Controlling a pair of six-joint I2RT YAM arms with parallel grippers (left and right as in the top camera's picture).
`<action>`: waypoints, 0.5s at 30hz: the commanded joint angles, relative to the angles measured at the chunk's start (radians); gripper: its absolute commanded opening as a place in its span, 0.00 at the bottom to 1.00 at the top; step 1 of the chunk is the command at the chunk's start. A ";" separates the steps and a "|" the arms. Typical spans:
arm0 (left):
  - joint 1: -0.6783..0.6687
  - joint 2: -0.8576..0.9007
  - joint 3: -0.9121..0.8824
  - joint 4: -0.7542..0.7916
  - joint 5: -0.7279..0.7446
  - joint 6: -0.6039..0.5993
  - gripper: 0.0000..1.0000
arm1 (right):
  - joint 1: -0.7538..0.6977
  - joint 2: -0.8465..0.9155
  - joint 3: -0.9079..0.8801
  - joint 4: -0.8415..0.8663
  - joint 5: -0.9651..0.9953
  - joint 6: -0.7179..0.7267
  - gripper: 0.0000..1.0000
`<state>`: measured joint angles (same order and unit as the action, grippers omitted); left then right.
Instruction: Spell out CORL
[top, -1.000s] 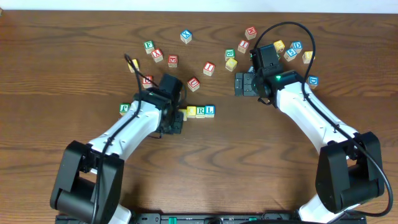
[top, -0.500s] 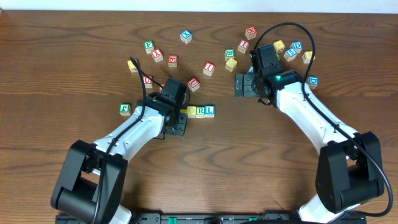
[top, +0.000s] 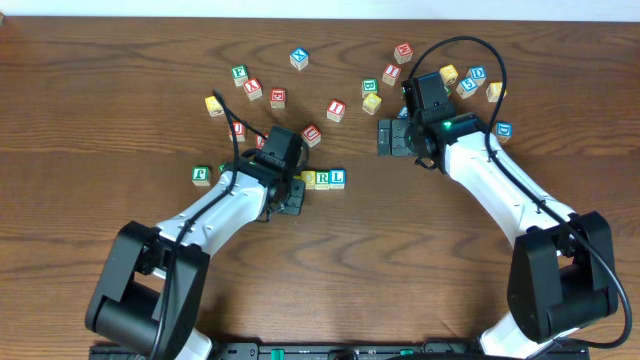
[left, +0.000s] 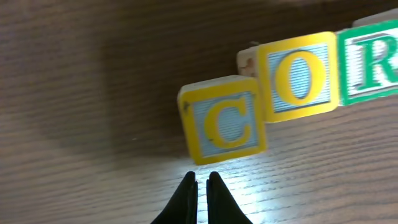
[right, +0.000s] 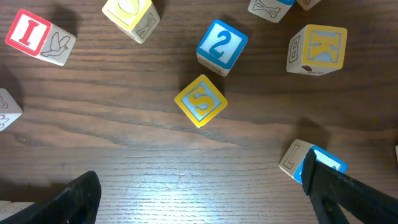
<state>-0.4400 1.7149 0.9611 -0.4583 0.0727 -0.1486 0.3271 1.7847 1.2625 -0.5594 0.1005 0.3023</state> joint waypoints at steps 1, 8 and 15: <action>-0.019 0.013 -0.010 0.013 0.002 0.018 0.07 | -0.008 -0.019 0.000 -0.002 0.002 -0.012 0.99; -0.024 0.013 -0.010 0.055 -0.013 0.018 0.07 | -0.008 -0.019 0.000 -0.007 0.001 -0.012 0.99; -0.024 0.013 -0.010 0.064 -0.014 0.018 0.07 | -0.008 -0.019 0.000 -0.010 0.001 -0.012 0.99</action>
<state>-0.4625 1.7149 0.9604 -0.3965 0.0719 -0.1486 0.3271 1.7847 1.2625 -0.5652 0.1001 0.3023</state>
